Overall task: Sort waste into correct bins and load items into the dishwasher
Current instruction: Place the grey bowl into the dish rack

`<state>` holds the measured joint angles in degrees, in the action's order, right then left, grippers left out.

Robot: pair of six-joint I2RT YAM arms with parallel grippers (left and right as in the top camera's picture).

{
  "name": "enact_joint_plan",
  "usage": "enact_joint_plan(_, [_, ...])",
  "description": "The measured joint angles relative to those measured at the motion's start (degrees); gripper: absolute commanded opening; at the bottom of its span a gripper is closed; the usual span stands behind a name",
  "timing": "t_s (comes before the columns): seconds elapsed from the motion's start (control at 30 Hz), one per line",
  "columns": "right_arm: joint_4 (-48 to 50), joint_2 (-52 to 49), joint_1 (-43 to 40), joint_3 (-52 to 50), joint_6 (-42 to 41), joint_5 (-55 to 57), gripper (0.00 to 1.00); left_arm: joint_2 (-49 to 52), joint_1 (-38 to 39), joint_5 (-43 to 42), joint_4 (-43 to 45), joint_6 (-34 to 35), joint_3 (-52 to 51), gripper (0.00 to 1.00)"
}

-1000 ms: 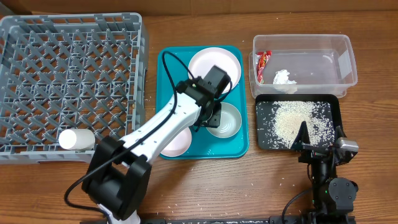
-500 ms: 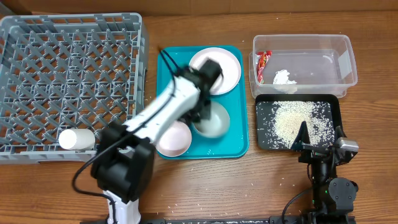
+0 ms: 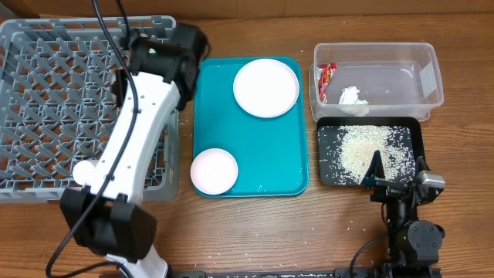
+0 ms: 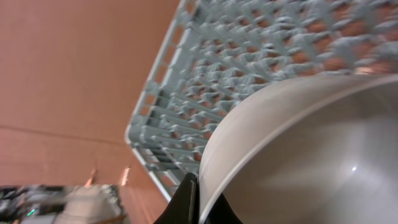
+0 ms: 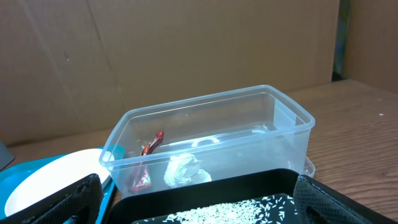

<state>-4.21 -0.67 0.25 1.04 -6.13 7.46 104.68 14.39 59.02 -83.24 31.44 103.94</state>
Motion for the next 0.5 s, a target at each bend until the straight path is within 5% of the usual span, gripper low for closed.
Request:
enact_joint_plan(0.2, [0.0, 0.0, 0.0, 0.0, 0.0, 0.0, 1.0, 8.4, -7.3, 3.5, 5.1, 0.0, -1.0, 0.04])
enact_joint_plan(0.5, [0.0, 0.0, 0.0, 0.0, 0.0, 0.0, 1.0, 17.2, -7.4, 6.7, 12.6, -3.3, -1.2, 0.04])
